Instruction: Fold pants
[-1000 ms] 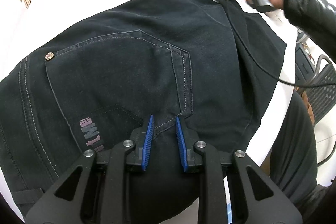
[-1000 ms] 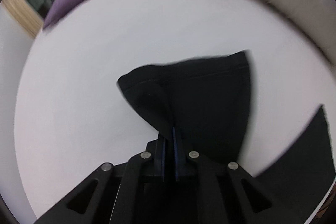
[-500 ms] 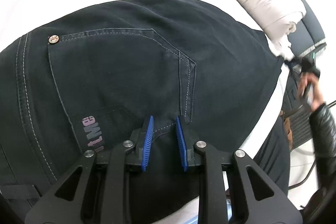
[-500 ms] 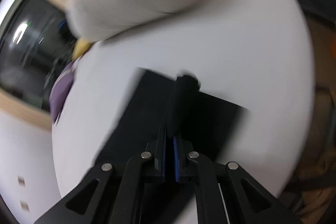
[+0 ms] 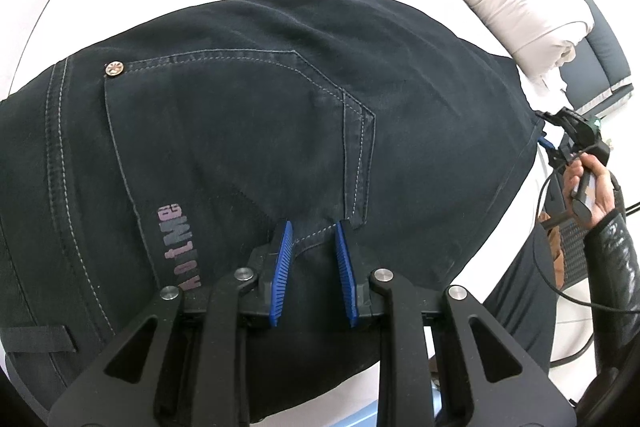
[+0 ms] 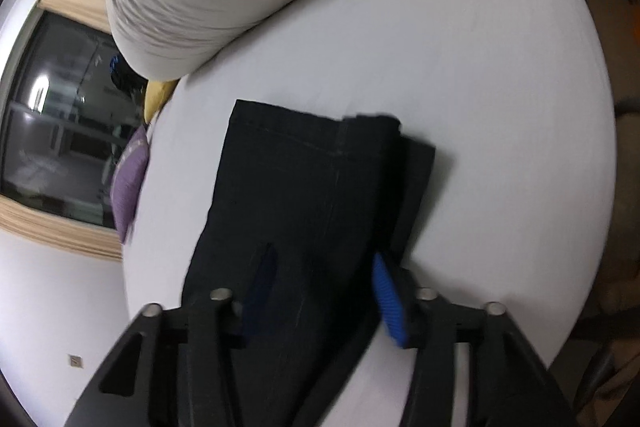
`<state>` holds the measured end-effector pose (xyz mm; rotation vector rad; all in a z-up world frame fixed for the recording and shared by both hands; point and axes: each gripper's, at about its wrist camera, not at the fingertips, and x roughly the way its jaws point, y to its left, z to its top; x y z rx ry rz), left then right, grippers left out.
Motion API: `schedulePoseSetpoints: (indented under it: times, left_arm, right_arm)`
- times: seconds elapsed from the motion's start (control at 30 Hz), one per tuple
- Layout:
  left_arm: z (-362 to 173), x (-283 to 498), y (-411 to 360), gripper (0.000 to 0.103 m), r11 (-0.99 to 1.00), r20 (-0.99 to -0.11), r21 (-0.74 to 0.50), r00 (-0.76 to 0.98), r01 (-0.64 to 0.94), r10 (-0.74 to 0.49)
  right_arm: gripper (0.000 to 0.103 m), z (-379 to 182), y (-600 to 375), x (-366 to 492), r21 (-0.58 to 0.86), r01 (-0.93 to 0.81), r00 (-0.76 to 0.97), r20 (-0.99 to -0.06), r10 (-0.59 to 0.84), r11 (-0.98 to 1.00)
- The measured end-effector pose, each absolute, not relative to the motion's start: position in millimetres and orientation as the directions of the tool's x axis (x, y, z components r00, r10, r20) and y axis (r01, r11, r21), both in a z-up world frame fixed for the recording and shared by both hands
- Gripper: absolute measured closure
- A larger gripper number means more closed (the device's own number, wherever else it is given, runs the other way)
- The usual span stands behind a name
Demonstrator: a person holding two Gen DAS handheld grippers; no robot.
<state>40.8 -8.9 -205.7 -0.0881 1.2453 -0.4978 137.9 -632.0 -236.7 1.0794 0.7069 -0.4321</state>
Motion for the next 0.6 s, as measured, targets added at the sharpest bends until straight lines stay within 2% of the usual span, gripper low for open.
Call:
schedulePoseSetpoints:
  times: [0.07,0.1,0.3,0.6]
  left_arm:
    - [-207,40,-10,0.081,0.891,-0.883,-0.33,0.232,0.314,-0.408]
    - [-208,39,-9,0.081,0.89,-0.882,-0.329,0.233,0.314,-0.409]
    - [-209,40,-6,0.081,0.89,-0.88,-0.335,0.233,0.311,-0.413]
    - [-209,37,6,0.081,0.887,-0.867,-0.36,0.248,0.288,-0.432]
  right_arm:
    - [0.095,-241,-637,142,0.622,0.654,0.683,-0.731,0.019,0.432]
    - [0.097,-242,-641,141,0.633,0.648,0.691,-0.723,0.024,0.423]
    - [0.101,-237,-639,99,0.618,0.659,0.7,-0.712,-0.05,0.428]
    - [0.102,-237,-635,106,0.564,0.692,0.665,-0.741,-0.095,0.451]
